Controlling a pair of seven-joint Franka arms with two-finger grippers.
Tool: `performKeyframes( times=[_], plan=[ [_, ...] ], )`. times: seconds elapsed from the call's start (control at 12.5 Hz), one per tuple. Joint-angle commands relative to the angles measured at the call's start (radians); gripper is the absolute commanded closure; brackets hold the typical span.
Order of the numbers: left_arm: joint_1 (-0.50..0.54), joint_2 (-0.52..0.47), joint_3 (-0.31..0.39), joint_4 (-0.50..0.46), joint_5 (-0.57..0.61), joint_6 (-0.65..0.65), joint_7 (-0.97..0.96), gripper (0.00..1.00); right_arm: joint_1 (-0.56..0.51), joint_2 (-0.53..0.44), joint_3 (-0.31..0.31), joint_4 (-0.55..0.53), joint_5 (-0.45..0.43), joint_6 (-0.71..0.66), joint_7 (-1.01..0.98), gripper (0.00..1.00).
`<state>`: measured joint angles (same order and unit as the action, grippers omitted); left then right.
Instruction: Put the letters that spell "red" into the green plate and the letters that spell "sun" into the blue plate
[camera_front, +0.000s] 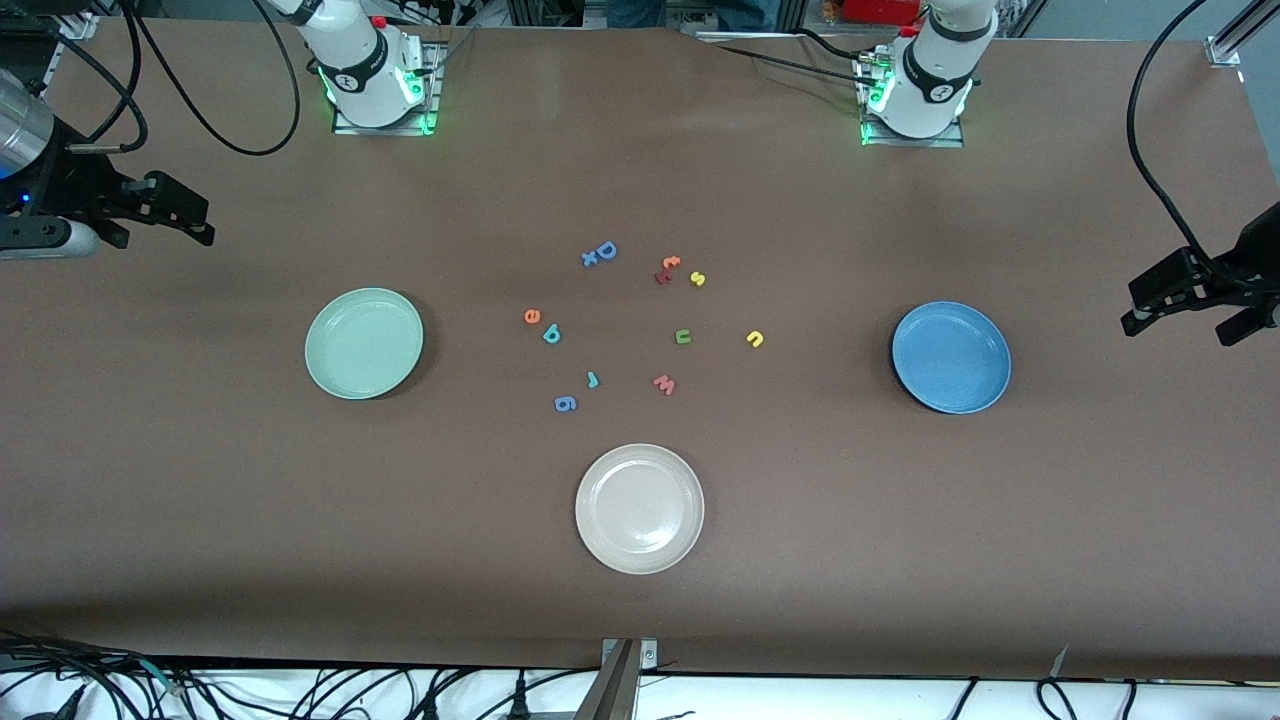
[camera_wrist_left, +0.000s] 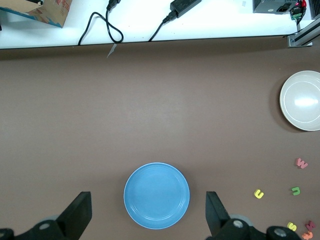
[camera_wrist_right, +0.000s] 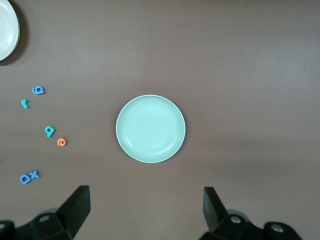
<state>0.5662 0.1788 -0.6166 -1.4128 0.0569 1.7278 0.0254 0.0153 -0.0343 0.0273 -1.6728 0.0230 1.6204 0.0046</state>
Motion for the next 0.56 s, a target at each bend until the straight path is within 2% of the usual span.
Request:
performKeyframes(
  times=[0.0,0.48],
  plan=[
    [-0.002,-0.001,-0.003,0.011,0.003,-0.013,-0.007,0.00,0.000,-0.012,0.016,0.015,-0.011,-0.066,-0.006,0.00],
    [-0.002,-0.001,-0.003,0.011,0.003,-0.013,-0.007,0.00,0.000,-0.015,0.019,0.021,-0.008,-0.099,-0.008,0.00]
  ],
)
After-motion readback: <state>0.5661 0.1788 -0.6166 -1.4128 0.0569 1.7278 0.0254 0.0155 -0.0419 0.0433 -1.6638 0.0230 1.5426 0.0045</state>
